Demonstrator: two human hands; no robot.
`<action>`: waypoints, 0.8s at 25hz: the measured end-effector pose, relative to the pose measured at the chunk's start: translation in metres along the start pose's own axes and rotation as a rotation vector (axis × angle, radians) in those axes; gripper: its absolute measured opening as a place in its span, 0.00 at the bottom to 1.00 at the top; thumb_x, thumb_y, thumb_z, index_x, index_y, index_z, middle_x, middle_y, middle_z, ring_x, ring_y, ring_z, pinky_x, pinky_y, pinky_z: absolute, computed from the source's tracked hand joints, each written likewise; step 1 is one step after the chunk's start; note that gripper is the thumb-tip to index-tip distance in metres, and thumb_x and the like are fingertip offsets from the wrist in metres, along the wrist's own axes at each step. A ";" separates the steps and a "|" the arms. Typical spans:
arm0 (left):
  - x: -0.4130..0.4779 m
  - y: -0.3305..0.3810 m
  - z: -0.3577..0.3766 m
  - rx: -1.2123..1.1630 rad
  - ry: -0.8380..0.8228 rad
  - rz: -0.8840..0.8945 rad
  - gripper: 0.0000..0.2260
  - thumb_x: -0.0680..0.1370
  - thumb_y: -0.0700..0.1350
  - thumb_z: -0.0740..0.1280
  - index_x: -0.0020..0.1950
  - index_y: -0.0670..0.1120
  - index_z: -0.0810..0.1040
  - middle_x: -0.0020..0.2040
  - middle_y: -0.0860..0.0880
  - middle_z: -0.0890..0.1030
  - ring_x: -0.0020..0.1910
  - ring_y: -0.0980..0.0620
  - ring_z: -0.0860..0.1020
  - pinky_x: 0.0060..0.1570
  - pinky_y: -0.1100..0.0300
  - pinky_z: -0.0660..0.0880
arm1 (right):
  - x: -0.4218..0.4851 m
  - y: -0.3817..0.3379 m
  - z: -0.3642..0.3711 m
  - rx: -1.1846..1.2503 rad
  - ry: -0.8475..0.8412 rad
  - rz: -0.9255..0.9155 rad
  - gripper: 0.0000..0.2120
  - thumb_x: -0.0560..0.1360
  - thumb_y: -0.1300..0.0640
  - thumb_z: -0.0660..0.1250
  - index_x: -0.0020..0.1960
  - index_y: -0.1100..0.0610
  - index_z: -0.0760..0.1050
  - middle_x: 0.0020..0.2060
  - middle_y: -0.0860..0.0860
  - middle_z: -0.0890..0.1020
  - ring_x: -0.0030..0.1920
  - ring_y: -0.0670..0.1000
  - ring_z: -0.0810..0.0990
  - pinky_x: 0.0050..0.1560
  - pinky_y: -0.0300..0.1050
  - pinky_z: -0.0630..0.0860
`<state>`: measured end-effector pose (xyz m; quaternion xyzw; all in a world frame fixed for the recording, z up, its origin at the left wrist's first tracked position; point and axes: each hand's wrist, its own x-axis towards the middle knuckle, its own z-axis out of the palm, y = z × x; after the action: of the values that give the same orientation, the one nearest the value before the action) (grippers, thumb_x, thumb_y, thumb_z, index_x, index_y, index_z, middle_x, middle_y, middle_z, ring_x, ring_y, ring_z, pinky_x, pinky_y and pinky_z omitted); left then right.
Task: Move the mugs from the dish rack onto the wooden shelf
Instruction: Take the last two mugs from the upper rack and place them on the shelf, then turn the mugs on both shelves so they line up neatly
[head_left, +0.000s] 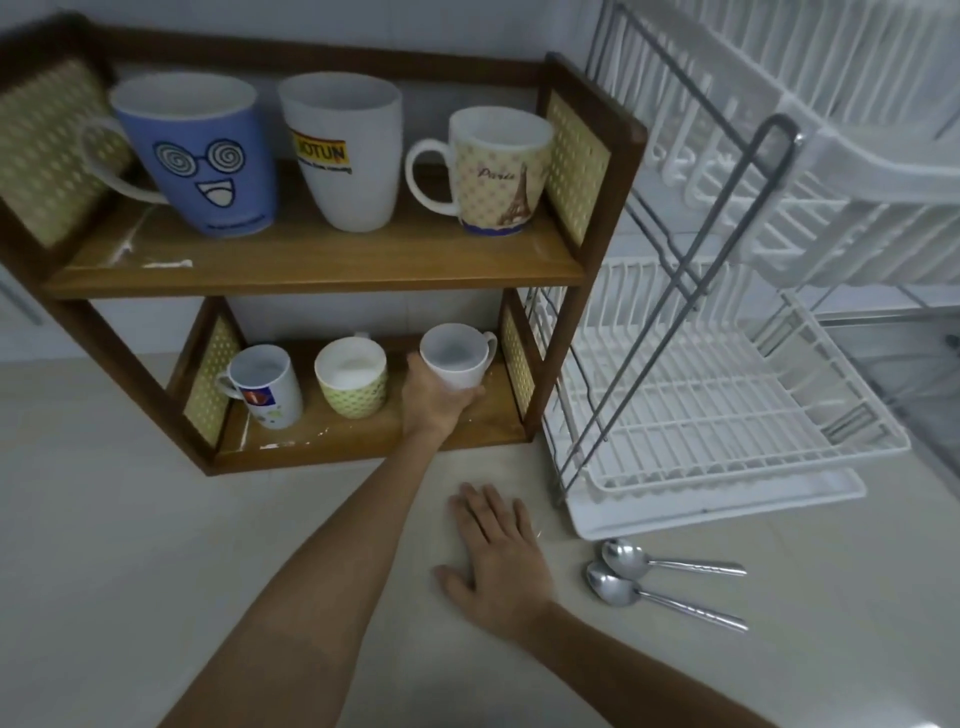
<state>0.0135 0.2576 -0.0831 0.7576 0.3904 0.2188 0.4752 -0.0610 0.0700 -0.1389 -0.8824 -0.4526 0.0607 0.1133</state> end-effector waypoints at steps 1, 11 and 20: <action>-0.003 0.001 -0.005 0.015 -0.038 0.012 0.40 0.61 0.47 0.81 0.67 0.41 0.65 0.63 0.42 0.76 0.61 0.42 0.75 0.51 0.58 0.70 | 0.001 0.001 0.000 0.007 -0.004 0.002 0.37 0.73 0.34 0.51 0.77 0.50 0.48 0.78 0.48 0.51 0.77 0.51 0.43 0.72 0.53 0.31; -0.038 0.140 -0.253 0.096 -0.688 0.168 0.11 0.76 0.51 0.67 0.56 0.49 0.79 0.46 0.48 0.87 0.48 0.53 0.84 0.46 0.62 0.81 | 0.050 -0.051 -0.119 0.438 0.400 -0.160 0.18 0.75 0.54 0.67 0.64 0.54 0.74 0.61 0.51 0.77 0.63 0.51 0.73 0.64 0.47 0.70; 0.026 0.207 -0.303 0.962 -0.060 0.327 0.38 0.73 0.64 0.65 0.76 0.47 0.57 0.74 0.44 0.67 0.69 0.43 0.69 0.65 0.50 0.70 | 0.208 -0.147 -0.352 -0.180 0.274 0.118 0.40 0.69 0.27 0.56 0.70 0.54 0.65 0.67 0.58 0.71 0.66 0.62 0.67 0.61 0.54 0.67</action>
<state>-0.1041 0.3945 0.2369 0.9478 0.3094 0.0639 0.0432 0.0182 0.2709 0.2384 -0.9140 -0.3840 -0.0944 0.0908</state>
